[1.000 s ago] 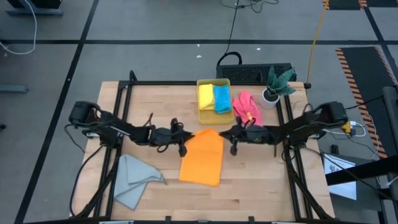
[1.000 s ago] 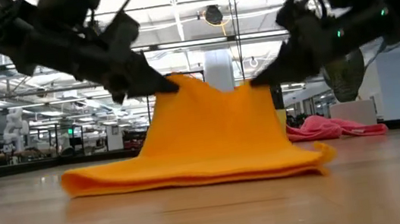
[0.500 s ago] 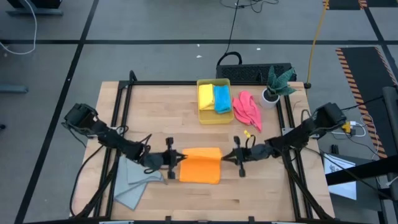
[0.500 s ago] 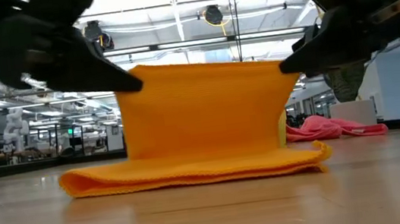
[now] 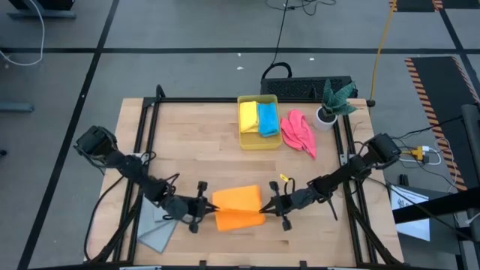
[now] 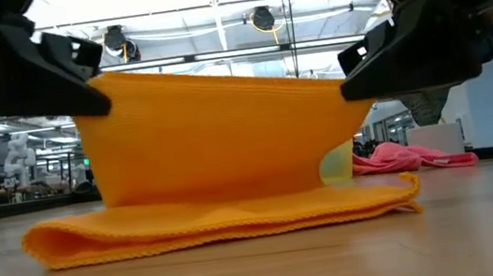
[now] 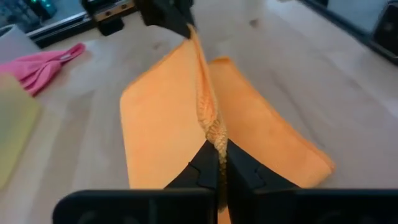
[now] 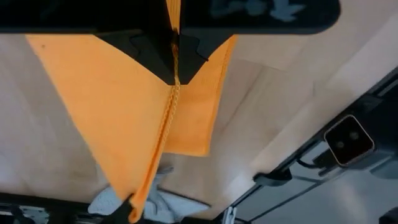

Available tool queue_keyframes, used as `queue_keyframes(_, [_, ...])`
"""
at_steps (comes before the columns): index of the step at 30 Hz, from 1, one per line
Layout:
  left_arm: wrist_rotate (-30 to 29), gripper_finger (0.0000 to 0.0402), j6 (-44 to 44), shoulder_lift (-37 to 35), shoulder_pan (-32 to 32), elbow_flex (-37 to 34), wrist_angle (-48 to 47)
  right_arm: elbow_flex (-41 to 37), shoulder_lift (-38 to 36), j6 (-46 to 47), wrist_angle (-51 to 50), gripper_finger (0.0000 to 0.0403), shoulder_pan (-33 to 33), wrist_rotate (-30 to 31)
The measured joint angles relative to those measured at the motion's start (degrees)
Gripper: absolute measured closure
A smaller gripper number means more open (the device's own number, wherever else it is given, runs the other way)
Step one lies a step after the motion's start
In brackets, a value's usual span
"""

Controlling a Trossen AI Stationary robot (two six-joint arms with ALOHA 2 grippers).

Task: Fold microfiber towels
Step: Fold the orange microfiber towel

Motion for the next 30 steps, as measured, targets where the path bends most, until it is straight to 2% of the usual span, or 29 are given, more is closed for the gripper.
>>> queue_keyframes(4, [-0.23,0.0393,-1.26,2.3,-1.8,0.02,1.52,0.02,-0.01,1.44,0.09,0.0399,0.35,0.03])
queue_keyframes(7, [-1.75,0.0385,-3.15,6.18,-2.28,0.04,6.55,-0.01,-0.01,2.13,-1.5,0.0398,0.34,-0.09])
queue_keyframes(11, [-1.96,0.0393,-1.23,11.14,-2.36,1.16,11.37,-0.07,0.01,2.04,-3.19,0.0398,0.2,-0.1])
queue_keyframes(21, [-1.9,0.0389,6.04,12.23,-4.28,7.43,2.14,-0.07,0.4,-1.76,-4.85,0.039,0.37,-0.54])
queue_keyframes(25, [-1.46,0.0396,2.39,12.27,-4.38,7.76,-1.7,-0.13,2.75,-1.99,-5.83,0.0354,0.2,-0.2])
queue_keyframes(30, [-1.15,0.0376,0.48,12.21,-4.34,7.85,-1.33,-0.15,2.83,-3.07,-6.64,0.0283,0.49,-0.14])
